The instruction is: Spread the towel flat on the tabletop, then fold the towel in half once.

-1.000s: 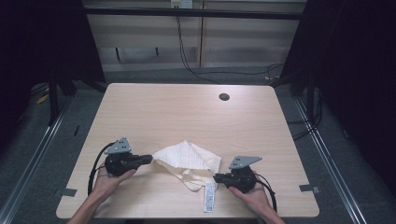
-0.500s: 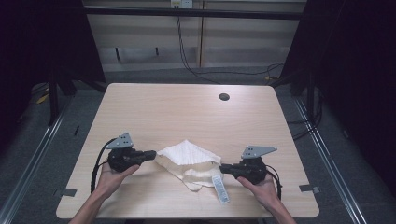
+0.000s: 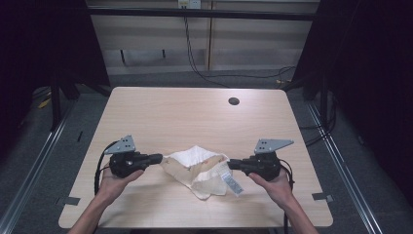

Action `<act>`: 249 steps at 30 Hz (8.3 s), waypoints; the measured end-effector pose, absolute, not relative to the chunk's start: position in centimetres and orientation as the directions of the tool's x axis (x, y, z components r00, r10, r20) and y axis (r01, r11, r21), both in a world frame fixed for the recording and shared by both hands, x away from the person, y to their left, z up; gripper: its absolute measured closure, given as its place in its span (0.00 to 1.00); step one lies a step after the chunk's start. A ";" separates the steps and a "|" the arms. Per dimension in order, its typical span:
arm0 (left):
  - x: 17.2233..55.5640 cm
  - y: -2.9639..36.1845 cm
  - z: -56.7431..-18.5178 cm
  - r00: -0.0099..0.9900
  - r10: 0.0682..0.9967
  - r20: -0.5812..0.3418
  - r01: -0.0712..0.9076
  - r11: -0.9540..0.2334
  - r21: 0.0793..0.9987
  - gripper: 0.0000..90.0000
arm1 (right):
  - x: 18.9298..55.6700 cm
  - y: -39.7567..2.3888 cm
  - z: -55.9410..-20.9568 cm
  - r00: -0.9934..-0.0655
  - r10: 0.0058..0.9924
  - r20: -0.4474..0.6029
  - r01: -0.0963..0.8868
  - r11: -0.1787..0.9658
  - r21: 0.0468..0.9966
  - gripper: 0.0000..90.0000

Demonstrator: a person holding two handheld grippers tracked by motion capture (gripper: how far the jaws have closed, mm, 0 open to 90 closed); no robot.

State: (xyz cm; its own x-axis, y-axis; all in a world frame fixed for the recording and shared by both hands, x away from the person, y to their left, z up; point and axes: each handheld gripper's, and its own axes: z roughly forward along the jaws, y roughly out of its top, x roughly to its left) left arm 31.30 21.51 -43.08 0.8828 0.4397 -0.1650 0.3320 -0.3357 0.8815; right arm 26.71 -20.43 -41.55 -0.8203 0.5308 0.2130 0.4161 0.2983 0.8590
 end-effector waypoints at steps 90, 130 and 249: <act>30.2 21.8 -34.5 0.874 0.481 -0.072 0.209 -0.238 0.949 0.98 | 26.3 -24.5 -32.8 -0.807 0.583 0.088 0.297 0.273 0.915 0.99; 38.8 21.1 -42.7 0.789 0.582 -0.197 0.404 -0.249 0.880 0.98 | 38.2 -23.0 -39.8 -0.722 0.681 0.122 0.437 0.313 0.843 0.98; 34.9 17.4 -48.6 0.838 0.496 -0.226 0.491 -0.507 0.708 0.77 | 33.9 -23.4 -46.3 -0.695 0.696 0.179 0.554 0.361 0.750 0.64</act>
